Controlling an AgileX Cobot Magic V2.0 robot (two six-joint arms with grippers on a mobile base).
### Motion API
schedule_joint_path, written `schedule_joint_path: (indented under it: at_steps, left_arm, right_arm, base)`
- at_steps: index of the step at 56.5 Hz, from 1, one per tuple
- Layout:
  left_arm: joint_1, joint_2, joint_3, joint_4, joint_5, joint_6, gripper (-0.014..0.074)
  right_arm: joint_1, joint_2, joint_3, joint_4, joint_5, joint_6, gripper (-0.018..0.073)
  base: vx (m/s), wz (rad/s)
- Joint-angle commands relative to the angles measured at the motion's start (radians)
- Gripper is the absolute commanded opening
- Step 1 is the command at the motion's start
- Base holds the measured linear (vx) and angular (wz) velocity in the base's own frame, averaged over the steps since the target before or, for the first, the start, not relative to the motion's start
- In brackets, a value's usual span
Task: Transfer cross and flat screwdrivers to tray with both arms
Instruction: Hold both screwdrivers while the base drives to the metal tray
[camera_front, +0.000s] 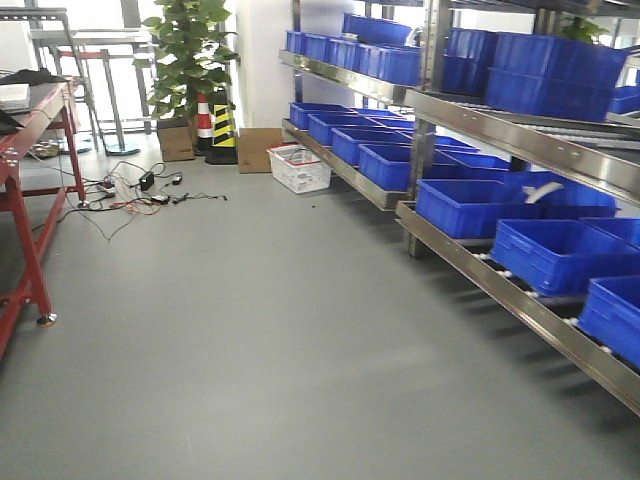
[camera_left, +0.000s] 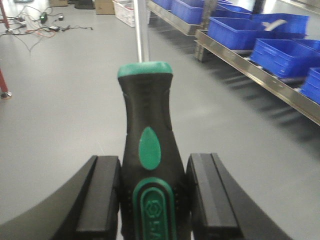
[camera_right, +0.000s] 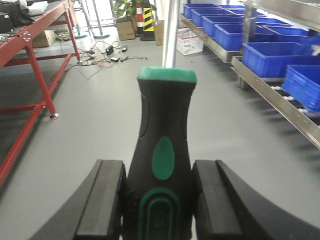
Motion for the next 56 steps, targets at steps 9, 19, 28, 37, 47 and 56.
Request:
schedule_joint_path:
  at_steps: [9,19,28,37,47,56]
  left_arm:
    - [-0.004,0.004,-0.030,-0.008,-0.096,0.000,0.0001]
    - [-0.004,0.004,-0.030,-0.008,-0.096,0.000,0.0001]
    - [-0.004,0.004,-0.030,-0.008,-0.096,0.000,0.0001]
    - [-0.004,0.004,-0.030,-0.008,-0.096,0.000,0.0001]
    - [-0.004,0.004,-0.030,-0.008,-0.096,0.000,0.0001]
    - [-0.004,0.004,-0.030,-0.008,-0.096,0.000,0.0001]
  right_arm:
    - [0.001,0.002,-0.034,-0.003,-0.097,-0.003,-0.0008]
    - [0.001,0.002,-0.034,-0.003,-0.097,-0.003,-0.0008]
    - [0.001,0.002,-0.034,-0.003,-0.097,-0.003,-0.0008]
    - [0.001,0.002,-0.034,-0.003,-0.097,-0.003,-0.0008]
    - [0.001,0.002,-0.034,-0.003,-0.097,-0.003,-0.0008]
    - [0.001,0.002,-0.034,-0.003,-0.097,-0.003,-0.0008]
  base:
    - [0.62,0.15]
    - [0.62,0.02]
    - [0.63,-0.13]
    - [0.63,-0.29]
    - [0.61,-0.33]
    - [0.58,-0.30]
